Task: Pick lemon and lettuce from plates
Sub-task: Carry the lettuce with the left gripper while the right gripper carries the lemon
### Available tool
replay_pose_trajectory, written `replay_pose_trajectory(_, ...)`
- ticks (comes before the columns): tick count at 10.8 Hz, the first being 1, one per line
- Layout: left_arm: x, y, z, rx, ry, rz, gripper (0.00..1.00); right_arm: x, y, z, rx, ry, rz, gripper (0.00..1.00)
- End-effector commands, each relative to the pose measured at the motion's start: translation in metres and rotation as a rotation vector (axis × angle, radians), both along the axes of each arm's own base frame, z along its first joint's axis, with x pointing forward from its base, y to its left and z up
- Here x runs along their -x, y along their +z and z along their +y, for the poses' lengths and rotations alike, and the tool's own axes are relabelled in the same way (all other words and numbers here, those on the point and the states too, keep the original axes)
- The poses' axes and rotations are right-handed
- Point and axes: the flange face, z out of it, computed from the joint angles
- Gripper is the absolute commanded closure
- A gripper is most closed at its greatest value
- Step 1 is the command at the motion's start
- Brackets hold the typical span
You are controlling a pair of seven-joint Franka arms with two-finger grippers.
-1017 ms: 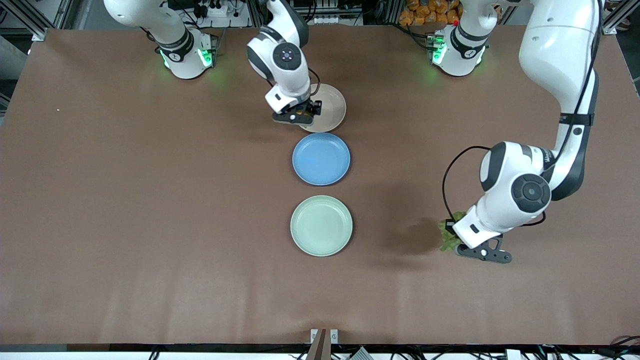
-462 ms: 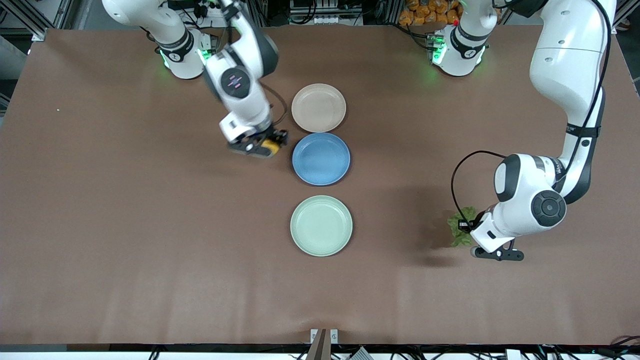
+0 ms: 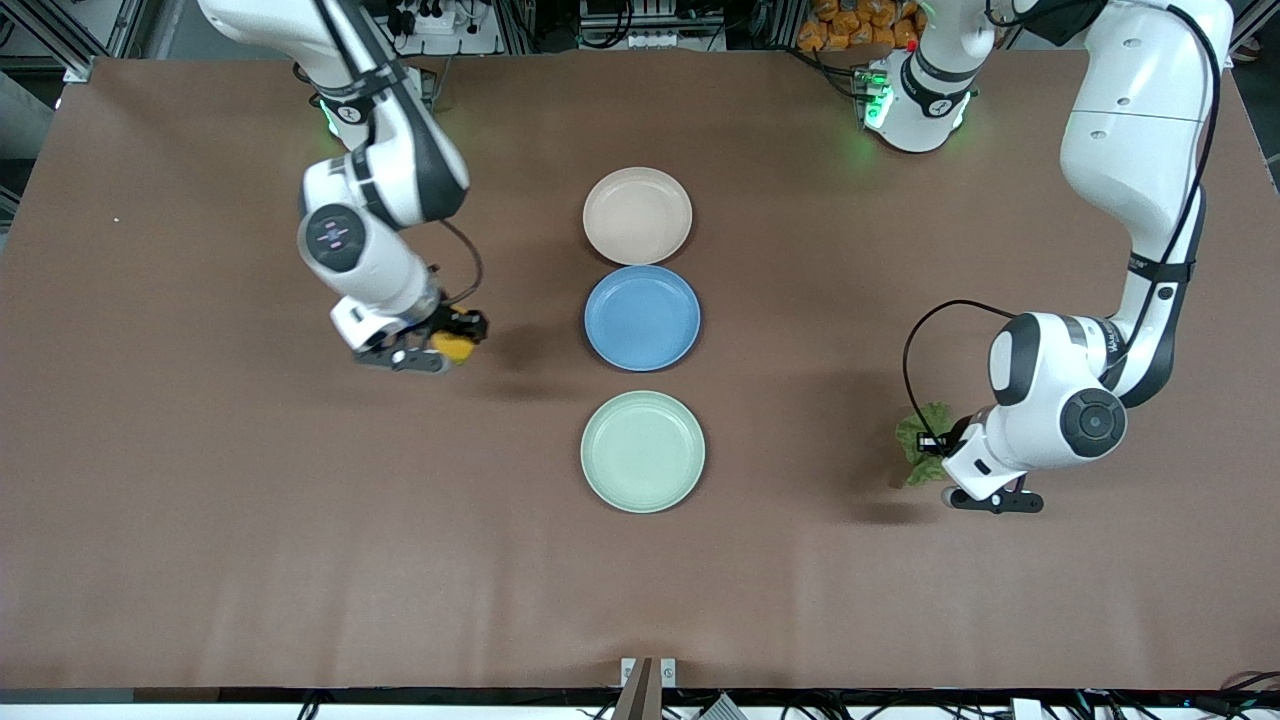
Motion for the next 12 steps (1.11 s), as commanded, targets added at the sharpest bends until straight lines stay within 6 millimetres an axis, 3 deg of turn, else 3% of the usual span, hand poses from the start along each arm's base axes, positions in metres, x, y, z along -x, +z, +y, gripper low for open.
replay_pose_trajectory(1, -0.006, 0.025, 0.015, 0.004, 0.010, -0.030, 0.00, -0.040, -0.011, -0.080, 0.009, 0.138, -0.001, 0.93)
replay_pose_trajectory(3, -0.007, 0.067, 0.016, -0.034, -0.018, -0.052, 0.00, -0.071, -0.022, -0.152, 0.034, 0.238, 0.000, 0.93)
replay_pose_trajectory(5, -0.003, 0.126, 0.014, -0.063, -0.040, -0.097, 0.00, -0.085, -0.039, -0.203, 0.034, 0.323, 0.012, 0.92)
replay_pose_trajectory(8, 0.009, 0.215, 0.019, -0.080, -0.031, -0.130, 0.00, -0.103, -0.059, -0.236, 0.050, 0.332, 0.018, 0.90)
replay_pose_trajectory(10, 0.020, 0.258, 0.020, -0.086, -0.026, -0.127, 0.00, -0.115, -0.074, -0.264, 0.057, 0.338, 0.021, 0.86)
replay_pose_trajectory(11, 0.025, 0.279, 0.021, -0.089, -0.023, -0.145, 0.00, -0.119, -0.079, -0.267, 0.057, 0.353, 0.021, 0.80)
replay_pose_trajectory(12, 0.032, 0.298, 0.021, -0.092, -0.021, -0.157, 0.00, -0.124, -0.083, -0.267, 0.059, 0.352, 0.019, 0.58)
